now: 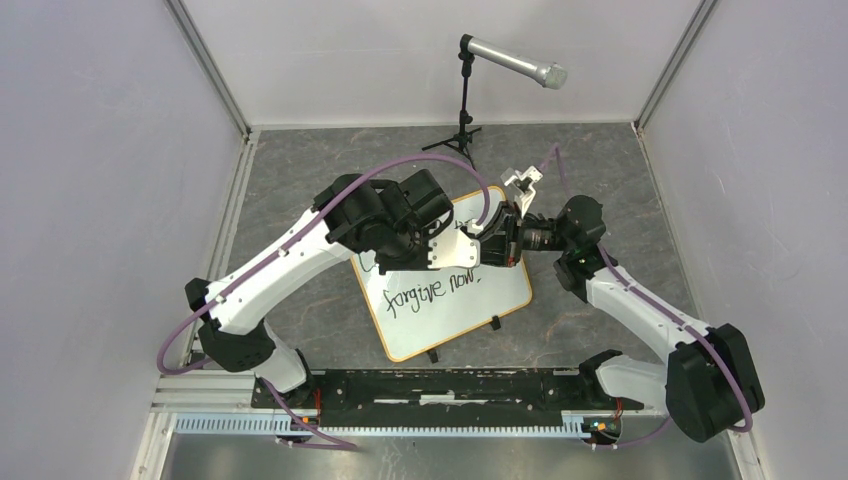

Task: Write a sentence on the whiteboard
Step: Insert the whiteboard marker without the cap into the pen cap.

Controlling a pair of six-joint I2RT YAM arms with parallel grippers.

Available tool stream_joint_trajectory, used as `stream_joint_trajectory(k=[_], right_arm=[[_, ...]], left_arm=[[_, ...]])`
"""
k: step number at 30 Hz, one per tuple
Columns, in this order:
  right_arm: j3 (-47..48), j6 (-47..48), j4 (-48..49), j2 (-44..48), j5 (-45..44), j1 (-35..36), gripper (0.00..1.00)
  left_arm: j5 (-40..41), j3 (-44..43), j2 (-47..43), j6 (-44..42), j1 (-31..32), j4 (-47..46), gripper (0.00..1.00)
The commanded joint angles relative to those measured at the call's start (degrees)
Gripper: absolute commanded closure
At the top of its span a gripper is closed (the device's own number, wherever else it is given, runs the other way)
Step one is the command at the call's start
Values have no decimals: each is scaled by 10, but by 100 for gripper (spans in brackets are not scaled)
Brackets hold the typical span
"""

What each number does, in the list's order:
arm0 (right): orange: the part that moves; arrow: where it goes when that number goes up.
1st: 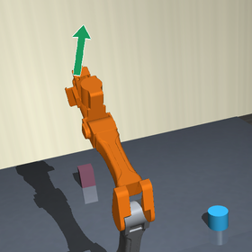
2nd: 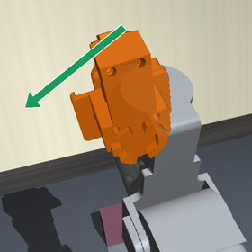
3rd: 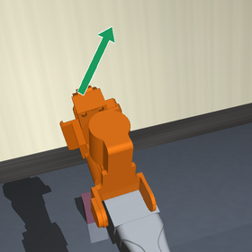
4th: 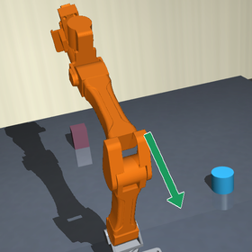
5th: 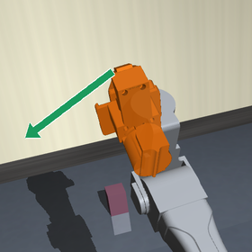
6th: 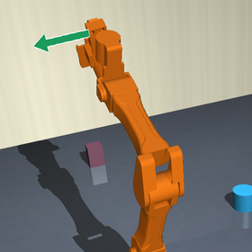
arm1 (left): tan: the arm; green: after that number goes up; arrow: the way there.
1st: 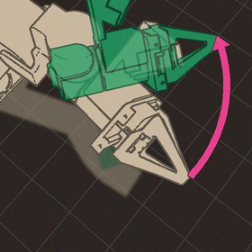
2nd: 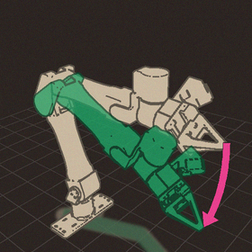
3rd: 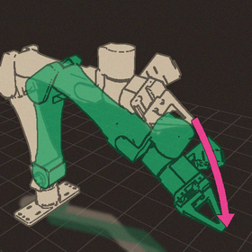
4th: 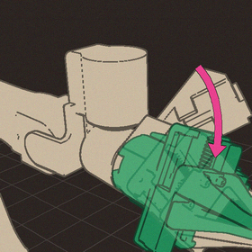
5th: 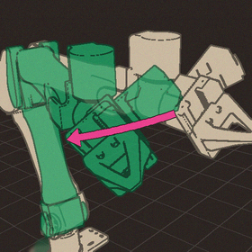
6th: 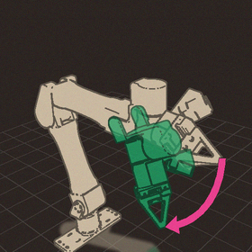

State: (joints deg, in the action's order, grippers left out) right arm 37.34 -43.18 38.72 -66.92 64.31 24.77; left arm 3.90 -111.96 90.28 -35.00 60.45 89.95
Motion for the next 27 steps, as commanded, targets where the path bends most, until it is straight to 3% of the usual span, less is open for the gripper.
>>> stream_joint_trajectory(k=[1,13,20,27], right_arm=[[25,11,9,-5,-3,9,100],[50,38,-24,-15,-10,27,100],[59,87,-72,-24,-30,34,100],[54,68,-31,-37,-42,54,100]], left_arm=[[-13,-26,5,20,7,35,98],[-1,-35,19,24,14,31,98],[-35,-63,27,31,15,29,98],[-71,-105,48,48,17,9,98]])
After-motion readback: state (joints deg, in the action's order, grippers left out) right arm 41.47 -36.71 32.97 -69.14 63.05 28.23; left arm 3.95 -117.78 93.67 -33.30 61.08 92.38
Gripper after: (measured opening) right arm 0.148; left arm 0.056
